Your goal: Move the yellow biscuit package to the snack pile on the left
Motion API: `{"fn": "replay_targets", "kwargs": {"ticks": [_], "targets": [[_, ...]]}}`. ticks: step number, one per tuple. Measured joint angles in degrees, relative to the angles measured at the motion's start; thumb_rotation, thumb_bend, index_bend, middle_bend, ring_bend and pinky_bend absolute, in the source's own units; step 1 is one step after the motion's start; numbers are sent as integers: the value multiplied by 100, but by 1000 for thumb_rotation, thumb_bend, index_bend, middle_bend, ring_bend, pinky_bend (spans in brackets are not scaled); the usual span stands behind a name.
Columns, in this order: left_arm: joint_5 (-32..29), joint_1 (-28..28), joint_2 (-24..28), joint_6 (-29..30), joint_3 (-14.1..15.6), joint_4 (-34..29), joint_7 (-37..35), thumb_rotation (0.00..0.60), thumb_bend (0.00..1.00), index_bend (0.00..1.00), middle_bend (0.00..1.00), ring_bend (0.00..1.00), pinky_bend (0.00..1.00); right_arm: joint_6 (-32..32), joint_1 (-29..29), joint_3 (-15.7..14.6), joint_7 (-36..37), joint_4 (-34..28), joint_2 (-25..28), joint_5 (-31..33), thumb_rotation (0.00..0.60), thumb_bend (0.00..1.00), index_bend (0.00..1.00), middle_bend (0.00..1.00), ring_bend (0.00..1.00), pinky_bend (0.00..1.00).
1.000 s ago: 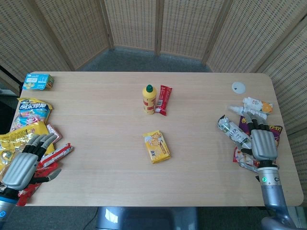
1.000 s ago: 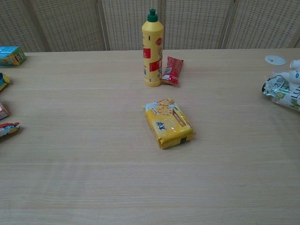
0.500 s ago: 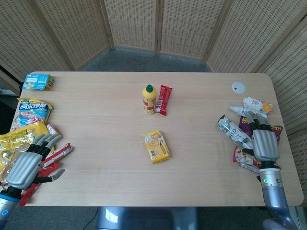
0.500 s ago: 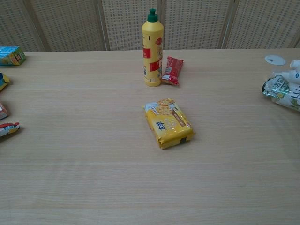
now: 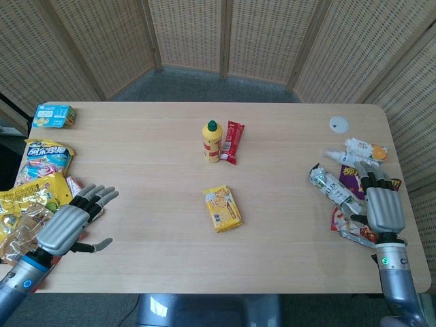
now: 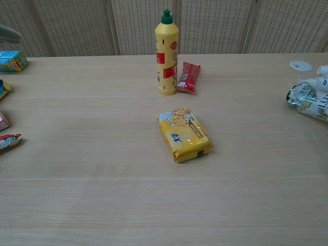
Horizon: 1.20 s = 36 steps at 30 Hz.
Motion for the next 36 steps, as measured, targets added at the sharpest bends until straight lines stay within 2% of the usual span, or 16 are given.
{"fn": "replay_targets", "kwargs": {"ticks": [4, 10, 23, 36], "targets": [[62, -352, -125, -378, -68, 182, -64, 404, 309, 0, 0, 0, 0, 38, -21, 22, -41, -57, 66, 15, 600, 254, 0, 0, 0, 0], [1, -806, -418, -903, -175, 475, 56, 399, 312, 0, 0, 0, 0, 102, -71, 42, -132, -162, 173, 67, 600, 254, 0, 0, 0, 0], [-328, -1667, -1394, -1781, -348, 1193, 399, 393, 313, 0, 0, 0, 0, 131, -188, 11, -251, -264, 422, 177, 600, 254, 0, 0, 0, 0], [-834, -2512, -2220, -2552, -571, 1790, 781, 320, 318, 0, 0, 0, 0, 172, -335, -30, -219, -268, 610, 259, 600, 255, 0, 0, 0, 0]]}}
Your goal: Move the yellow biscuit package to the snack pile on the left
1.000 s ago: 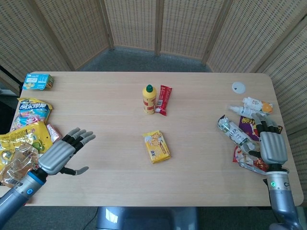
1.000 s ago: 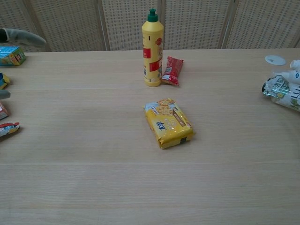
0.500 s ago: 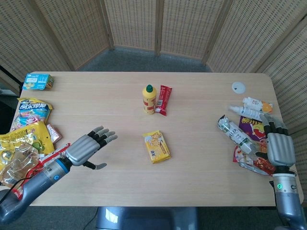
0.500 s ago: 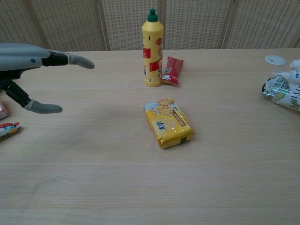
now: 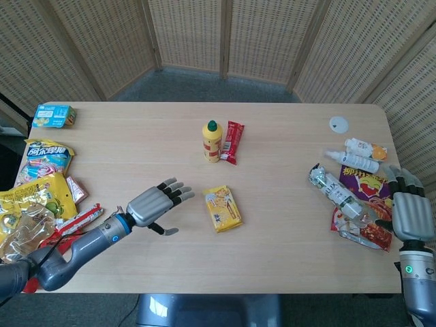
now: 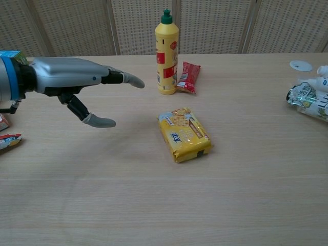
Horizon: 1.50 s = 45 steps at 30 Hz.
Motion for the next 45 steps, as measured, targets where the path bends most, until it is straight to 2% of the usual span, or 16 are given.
{"fn": "replay_targets", "kwargs": {"ticks": [11, 30, 36, 45], "targets": [[-276, -429, -757, -240, -42, 695, 165, 319, 318, 0, 0, 0, 0, 2, -38, 11, 34, 38, 77, 12, 600, 255, 0, 0, 0, 0], [189, -1162, -1974, -150, 59, 2296, -561, 321, 319, 0, 0, 0, 0, 162, -223, 54, 56, -40, 347, 141, 600, 255, 0, 0, 0, 0], [268, -1448, -2321, -249, 93, 2807, -715, 394, 316, 0, 0, 0, 0, 227, -300, 64, 102, -46, 421, 173, 600, 256, 0, 0, 0, 0], [305, -1786, -2678, -435, 177, 3254, -791, 432, 318, 0, 0, 0, 0, 309, -378, 94, 204, -16, 470, 183, 600, 261, 0, 0, 0, 0]]}}
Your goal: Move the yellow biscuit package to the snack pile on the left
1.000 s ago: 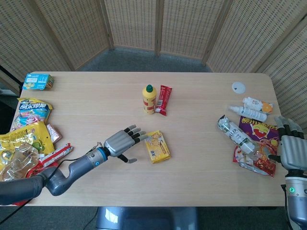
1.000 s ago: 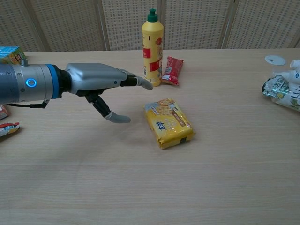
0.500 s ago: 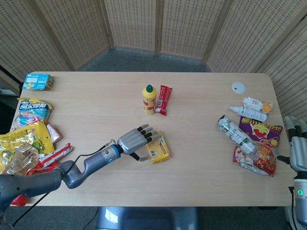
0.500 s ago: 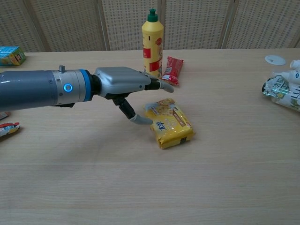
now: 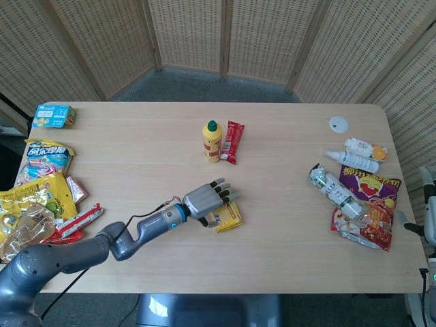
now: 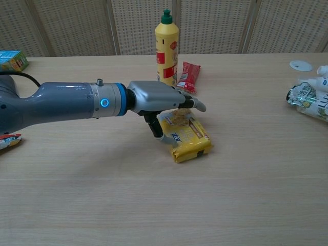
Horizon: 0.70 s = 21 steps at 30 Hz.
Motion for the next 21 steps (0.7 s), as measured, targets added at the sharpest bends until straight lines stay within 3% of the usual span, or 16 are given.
{"fn": "replay_targets", "kwargs": {"ticks": [21], "targets": [[-307, -46, -253, -117, 121, 393, 475, 469, 317, 0, 0, 0, 0, 111, -100, 36, 75, -20, 51, -60, 600, 266, 0, 0, 0, 0]]}}
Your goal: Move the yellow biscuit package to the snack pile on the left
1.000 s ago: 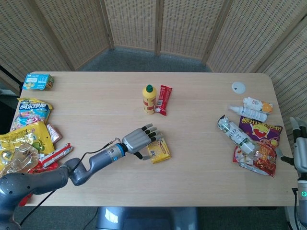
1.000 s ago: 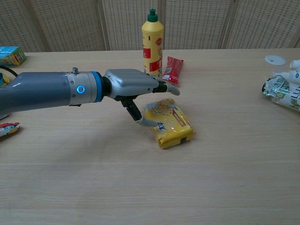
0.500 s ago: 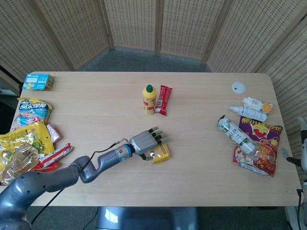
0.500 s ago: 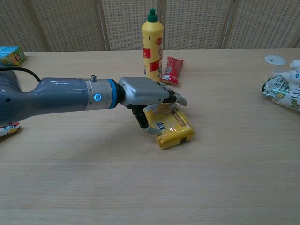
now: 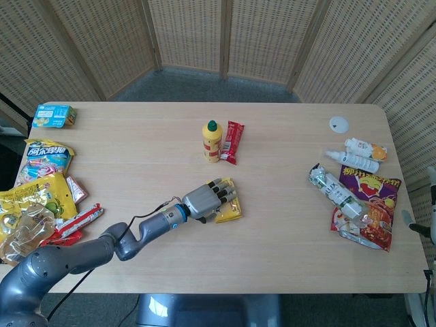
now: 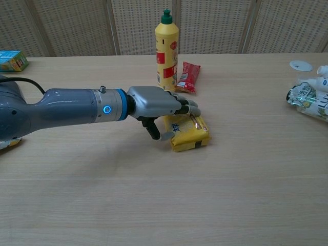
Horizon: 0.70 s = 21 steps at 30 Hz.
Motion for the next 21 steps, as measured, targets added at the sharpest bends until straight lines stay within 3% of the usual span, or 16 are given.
{"fn": "replay_targets", "kwargs": {"ticks": [13, 21], "targets": [[-53, -44, 66, 149, -70, -103, -16, 465, 304, 0, 0, 0, 0, 28, -6, 19, -50, -5, -11, -13, 600, 270, 0, 0, 0, 0], [-58, -101, 315, 127, -77, -300, -147, 468, 102, 0, 0, 0, 0, 59, -31, 25, -31, 2, -14, -29, 600, 270, 0, 0, 0, 0]]}}
